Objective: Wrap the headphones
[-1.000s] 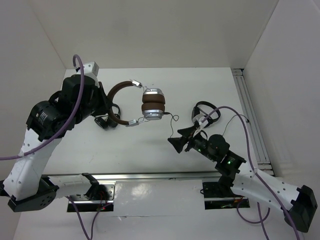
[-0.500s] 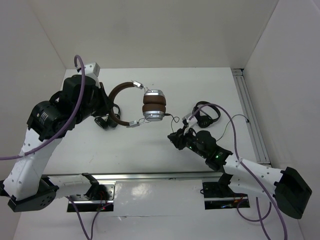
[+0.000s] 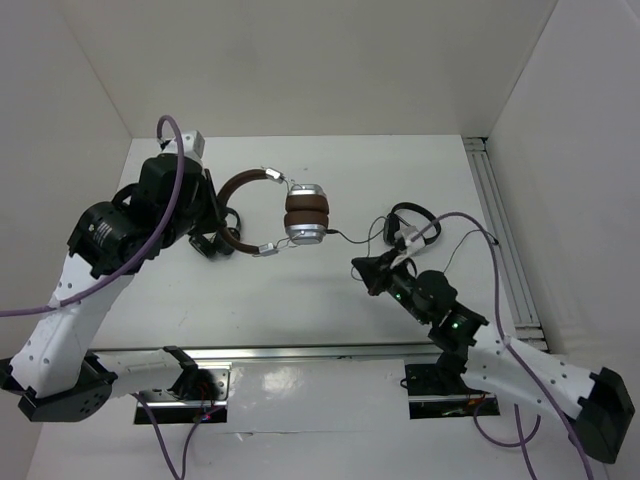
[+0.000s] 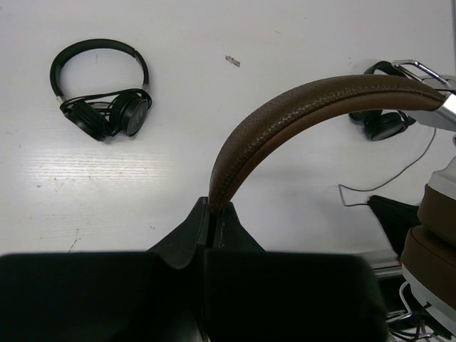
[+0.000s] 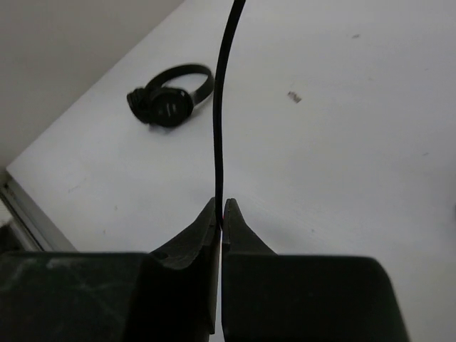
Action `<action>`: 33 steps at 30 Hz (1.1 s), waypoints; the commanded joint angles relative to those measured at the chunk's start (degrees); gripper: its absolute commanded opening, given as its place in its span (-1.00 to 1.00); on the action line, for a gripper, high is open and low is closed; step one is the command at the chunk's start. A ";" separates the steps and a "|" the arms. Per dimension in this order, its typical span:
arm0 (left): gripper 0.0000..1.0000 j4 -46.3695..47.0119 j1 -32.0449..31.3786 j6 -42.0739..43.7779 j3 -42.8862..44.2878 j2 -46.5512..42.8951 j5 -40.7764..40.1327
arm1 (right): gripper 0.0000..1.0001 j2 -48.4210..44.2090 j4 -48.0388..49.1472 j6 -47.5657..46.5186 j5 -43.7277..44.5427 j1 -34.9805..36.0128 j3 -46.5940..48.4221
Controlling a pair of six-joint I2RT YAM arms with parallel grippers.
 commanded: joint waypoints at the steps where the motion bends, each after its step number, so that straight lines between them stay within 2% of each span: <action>1: -1.00 5.17 0.66 -1.33 -1.46 -1.26 -2.63 | -1.00 -9.42 -10.20 3.50 9.58 -0.22 0.72; 3: -1.00 5.17 0.66 -0.80 -2.78 -1.26 -6.30 | -1.00 -13.80 -15.59 4.20 13.18 -0.22 3.26; 7: -1.00 7.36 0.66 -0.20 -7.61 -1.26 -10.10 | -1.00 -15.85 -29.64 7.01 20.12 0.31 9.85; 12: -1.00 9.65 0.66 2.00 -12.28 -2.31 -10.10 | -1.00 -11.73 -32.22 8.17 20.84 0.31 16.69; 18: -1.00 8.08 1.19 7.35 -13.51 -2.31 -10.81 | -1.00 -9.52 -33.73 7.03 13.64 0.31 24.00; 22: -1.00 10.08 1.19 12.37 -16.49 -3.45 -7.83 | -1.00 -5.49 -37.41 3.43 9.43 0.31 34.26; 29: -1.00 16.15 0.14 18.00 -22.03 -6.09 3.33 | -1.00 9.10 -44.36 -5.80 -6.46 0.83 49.57; 33: -1.00 18.53 -4.60 21.07 -24.05 -6.62 11.07 | -1.00 12.35 -42.70 -10.46 -10.27 5.13 50.12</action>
